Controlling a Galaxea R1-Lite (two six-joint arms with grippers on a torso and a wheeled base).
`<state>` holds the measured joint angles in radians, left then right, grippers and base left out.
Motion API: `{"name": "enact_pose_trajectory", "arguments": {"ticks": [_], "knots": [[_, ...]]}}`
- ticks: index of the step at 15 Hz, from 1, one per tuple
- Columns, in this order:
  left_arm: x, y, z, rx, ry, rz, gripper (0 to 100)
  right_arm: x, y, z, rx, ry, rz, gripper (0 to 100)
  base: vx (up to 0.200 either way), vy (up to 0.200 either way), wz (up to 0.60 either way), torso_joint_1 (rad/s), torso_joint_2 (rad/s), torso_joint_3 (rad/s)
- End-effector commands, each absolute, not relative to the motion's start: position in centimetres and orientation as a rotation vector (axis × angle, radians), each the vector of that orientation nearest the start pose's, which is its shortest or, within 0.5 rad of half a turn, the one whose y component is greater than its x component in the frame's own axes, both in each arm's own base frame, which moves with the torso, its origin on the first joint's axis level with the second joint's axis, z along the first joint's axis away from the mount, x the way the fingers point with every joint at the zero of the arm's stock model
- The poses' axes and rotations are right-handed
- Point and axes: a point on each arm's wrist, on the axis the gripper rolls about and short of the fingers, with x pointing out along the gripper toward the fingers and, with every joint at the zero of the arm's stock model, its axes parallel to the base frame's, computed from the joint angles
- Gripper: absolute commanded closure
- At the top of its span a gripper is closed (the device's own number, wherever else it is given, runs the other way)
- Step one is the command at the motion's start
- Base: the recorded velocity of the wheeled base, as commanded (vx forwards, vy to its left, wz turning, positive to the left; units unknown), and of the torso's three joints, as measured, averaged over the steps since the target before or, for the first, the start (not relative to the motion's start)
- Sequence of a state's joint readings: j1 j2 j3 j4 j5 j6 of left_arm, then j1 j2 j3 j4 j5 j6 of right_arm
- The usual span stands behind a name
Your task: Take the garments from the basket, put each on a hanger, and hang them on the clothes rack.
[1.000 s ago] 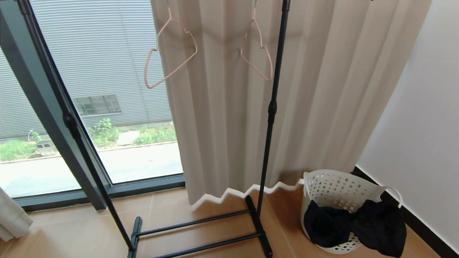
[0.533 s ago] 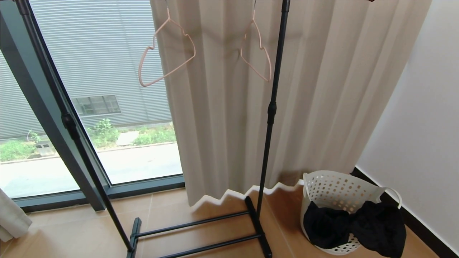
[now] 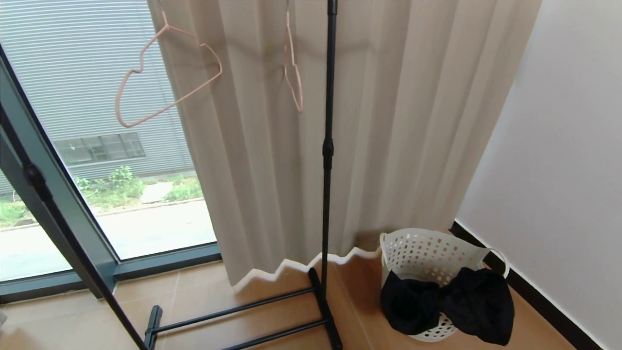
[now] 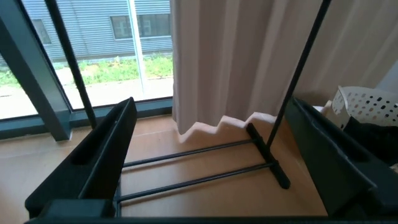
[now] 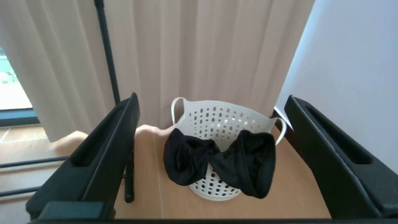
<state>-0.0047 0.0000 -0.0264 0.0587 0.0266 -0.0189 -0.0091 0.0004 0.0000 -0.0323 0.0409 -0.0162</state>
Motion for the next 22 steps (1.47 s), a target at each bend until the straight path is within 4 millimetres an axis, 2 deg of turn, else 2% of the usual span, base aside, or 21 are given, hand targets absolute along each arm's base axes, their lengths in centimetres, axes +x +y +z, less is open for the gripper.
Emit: {"name": "enact_pose_trajectory", "arguments": {"ticks": [1,4,7,16,22], "knots": [[-2.49,0.07,7.67,-0.019,0.032,0.023,0,-2.27,0.11,7.88,-0.018,-0.031,0.032,0,0.0,0.0,0.0,0.0,0.0,0.0],[-2.49,0.07,7.67,-0.018,0.032,0.023,0,-2.27,0.11,7.88,-0.018,-0.031,0.032,0,0.0,0.0,-0.6,0.001,0.0,-0.001],[-2.49,0.07,7.67,-0.018,0.032,0.023,0,-2.27,0.11,7.88,-0.018,-0.031,0.032,0,0.0,0.0,0.0,0.0,0.0,0.0],[-2.49,0.07,7.67,-0.018,0.032,0.023,0,-2.27,0.11,7.88,-0.018,-0.031,0.032,0,0.0,-0.2,0.0,0.003,0.0,0.002],[-2.49,0.07,7.67,-0.022,0.032,0.023,0,-2.27,0.11,7.88,-0.018,-0.031,0.032,0,0.0,0.0,0.0,0.0,0.0,0.0]]}}
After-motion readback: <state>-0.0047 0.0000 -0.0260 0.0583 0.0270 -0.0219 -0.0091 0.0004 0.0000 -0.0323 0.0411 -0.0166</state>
